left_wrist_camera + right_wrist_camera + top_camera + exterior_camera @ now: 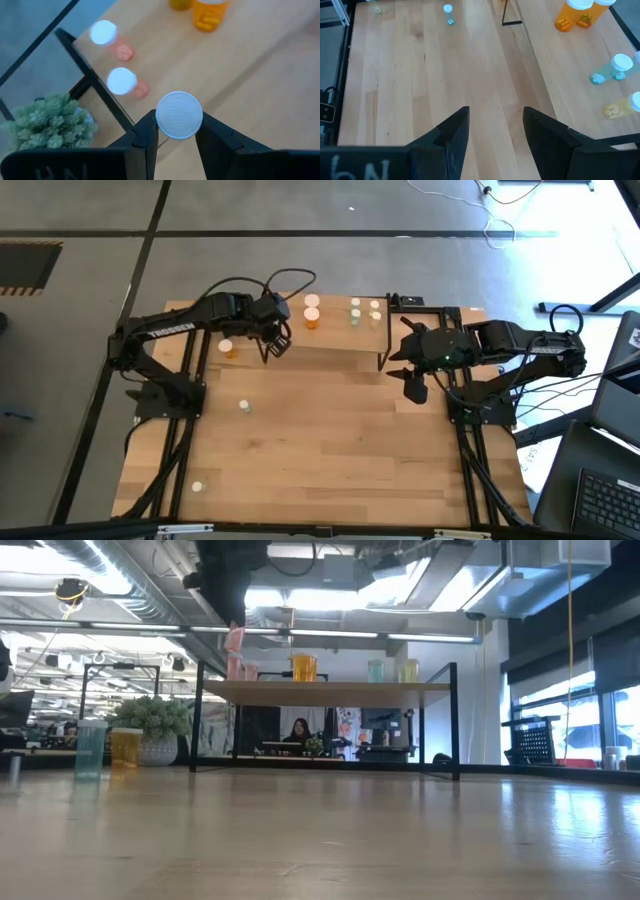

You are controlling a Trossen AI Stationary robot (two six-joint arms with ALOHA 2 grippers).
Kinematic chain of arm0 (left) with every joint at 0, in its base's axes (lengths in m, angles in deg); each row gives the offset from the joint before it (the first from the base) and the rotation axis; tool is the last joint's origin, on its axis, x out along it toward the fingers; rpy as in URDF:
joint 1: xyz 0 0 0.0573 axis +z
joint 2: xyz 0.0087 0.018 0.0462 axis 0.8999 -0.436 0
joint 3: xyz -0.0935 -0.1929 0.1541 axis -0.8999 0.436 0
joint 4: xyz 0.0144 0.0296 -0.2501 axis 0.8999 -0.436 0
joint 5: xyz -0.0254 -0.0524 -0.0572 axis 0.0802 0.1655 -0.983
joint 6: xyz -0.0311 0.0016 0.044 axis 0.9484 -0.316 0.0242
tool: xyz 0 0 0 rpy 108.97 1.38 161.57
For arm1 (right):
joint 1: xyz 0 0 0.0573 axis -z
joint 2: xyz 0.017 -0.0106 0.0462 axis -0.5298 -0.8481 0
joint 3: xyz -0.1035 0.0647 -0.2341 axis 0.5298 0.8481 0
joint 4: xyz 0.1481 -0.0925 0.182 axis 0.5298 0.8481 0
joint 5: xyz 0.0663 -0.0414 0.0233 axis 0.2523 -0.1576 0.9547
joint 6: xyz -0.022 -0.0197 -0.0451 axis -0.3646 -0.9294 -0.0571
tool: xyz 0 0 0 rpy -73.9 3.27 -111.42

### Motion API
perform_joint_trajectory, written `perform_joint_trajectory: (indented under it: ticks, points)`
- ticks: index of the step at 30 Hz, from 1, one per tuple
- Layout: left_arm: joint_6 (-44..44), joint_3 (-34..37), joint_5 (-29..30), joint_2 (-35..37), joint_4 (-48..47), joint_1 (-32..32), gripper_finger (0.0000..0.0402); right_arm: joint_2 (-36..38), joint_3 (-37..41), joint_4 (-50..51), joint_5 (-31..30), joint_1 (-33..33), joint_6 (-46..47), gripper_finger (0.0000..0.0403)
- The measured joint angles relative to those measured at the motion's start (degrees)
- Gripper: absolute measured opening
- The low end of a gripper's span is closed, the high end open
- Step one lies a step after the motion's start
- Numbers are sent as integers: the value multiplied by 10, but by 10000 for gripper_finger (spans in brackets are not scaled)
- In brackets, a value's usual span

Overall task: Pick and place medicine bottles onto shelf by color
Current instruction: Put the red medicine bottle on the shelf, aligned with the other red medicine bottle

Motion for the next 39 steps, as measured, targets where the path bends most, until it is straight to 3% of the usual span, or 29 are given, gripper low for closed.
perform_joint_trajectory:
  ticks: [14,20,39]
  points:
    - [62,33,3,0,-15,3,106,0,0,0,-1,0,-14,188]
    - [51,66,9,0,37,-4,106,0,0,0,-1,0,-15,188]
    - [63,74,29,-1,31,4,106,0,0,0,-1,0,-15,188]
